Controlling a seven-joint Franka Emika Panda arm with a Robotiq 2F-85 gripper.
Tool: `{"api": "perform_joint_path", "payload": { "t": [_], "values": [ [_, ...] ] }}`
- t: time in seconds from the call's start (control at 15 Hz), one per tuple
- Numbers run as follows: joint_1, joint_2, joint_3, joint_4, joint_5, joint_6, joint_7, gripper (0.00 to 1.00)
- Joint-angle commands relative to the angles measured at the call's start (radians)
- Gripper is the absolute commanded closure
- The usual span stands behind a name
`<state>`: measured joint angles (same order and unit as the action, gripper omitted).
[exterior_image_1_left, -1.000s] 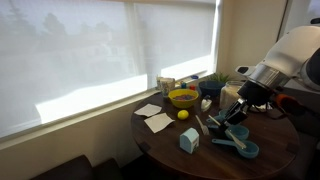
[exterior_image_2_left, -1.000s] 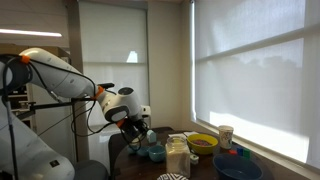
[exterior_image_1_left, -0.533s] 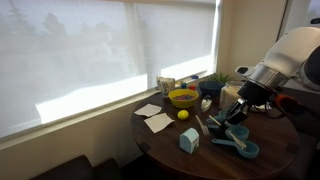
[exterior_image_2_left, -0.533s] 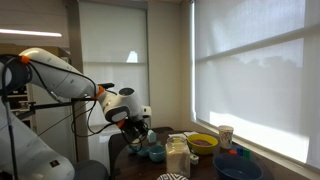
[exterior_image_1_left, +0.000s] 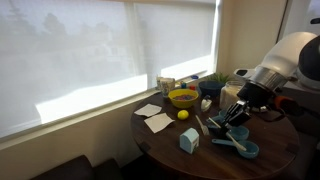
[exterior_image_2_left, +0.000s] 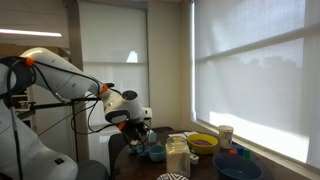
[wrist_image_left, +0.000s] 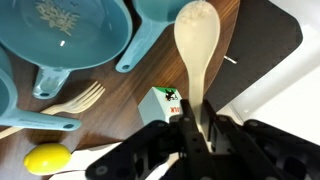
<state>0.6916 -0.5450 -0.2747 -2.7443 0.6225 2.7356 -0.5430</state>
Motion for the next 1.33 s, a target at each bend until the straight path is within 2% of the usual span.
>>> {"api": "perform_joint_path", "payload": {
  "t": [0.0, 0.13, 0.4, 0.47, 0.53, 0.73, 0.8, 0.87, 1.07, 1.27],
  "values": [
    [0.032, -0.005, -0.032, 0.000, 0.064, -0.028, -0.082, 0.97],
    [0.008, 0.001, -0.026, 0.000, 0.051, -0.052, -0.095, 0.97],
    [0.005, -0.006, -0.041, 0.000, 0.076, -0.082, -0.173, 0.97],
    [-0.024, 0.011, -0.022, 0.000, 0.059, -0.089, -0.158, 0.97],
    [-0.013, 0.006, -0.038, 0.000, 0.084, -0.091, -0.196, 0.97],
    [-0.044, 0.018, -0.024, 0.000, 0.101, -0.091, -0.224, 0.97],
    [-0.002, -0.008, -0.064, 0.000, 0.170, -0.081, -0.304, 0.97],
    [-0.020, 0.002, -0.053, 0.000, 0.185, -0.087, -0.313, 0.97],
    [0.025, -0.016, -0.106, -0.001, 0.322, -0.080, -0.473, 0.97],
    [0.014, -0.001, -0.116, -0.001, 0.381, -0.103, -0.554, 0.97]
  ]
}}
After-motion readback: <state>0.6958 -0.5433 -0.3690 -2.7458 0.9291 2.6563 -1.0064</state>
